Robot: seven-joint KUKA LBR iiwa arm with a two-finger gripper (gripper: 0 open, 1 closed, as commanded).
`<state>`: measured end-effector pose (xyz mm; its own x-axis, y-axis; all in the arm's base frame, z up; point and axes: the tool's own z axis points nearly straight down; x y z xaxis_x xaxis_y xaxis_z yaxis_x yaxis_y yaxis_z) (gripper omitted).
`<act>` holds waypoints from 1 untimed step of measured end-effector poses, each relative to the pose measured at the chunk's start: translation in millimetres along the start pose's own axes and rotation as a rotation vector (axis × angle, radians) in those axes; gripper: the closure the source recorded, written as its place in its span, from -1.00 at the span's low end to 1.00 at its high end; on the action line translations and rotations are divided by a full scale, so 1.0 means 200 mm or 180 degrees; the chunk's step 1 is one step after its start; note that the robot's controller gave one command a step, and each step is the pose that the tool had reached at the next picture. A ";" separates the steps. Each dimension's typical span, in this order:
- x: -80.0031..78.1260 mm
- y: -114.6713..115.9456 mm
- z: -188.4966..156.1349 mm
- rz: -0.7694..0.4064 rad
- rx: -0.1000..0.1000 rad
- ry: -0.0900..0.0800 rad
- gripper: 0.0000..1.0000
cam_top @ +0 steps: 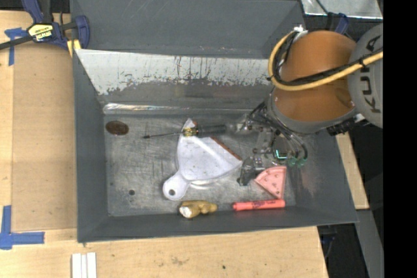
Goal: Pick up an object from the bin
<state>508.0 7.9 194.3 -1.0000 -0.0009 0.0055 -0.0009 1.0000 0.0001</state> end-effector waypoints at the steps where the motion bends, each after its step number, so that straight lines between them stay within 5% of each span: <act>1: -0.01 0.00 -0.02 0.0001 -0.0001 -0.0027 -1.00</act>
Offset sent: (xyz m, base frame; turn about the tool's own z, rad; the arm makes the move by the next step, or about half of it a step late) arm 0.0174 0.0860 -0.1243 -0.3449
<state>509.8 7.9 198.3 -1.0000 -0.0008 -0.0029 -0.0008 1.0000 0.0003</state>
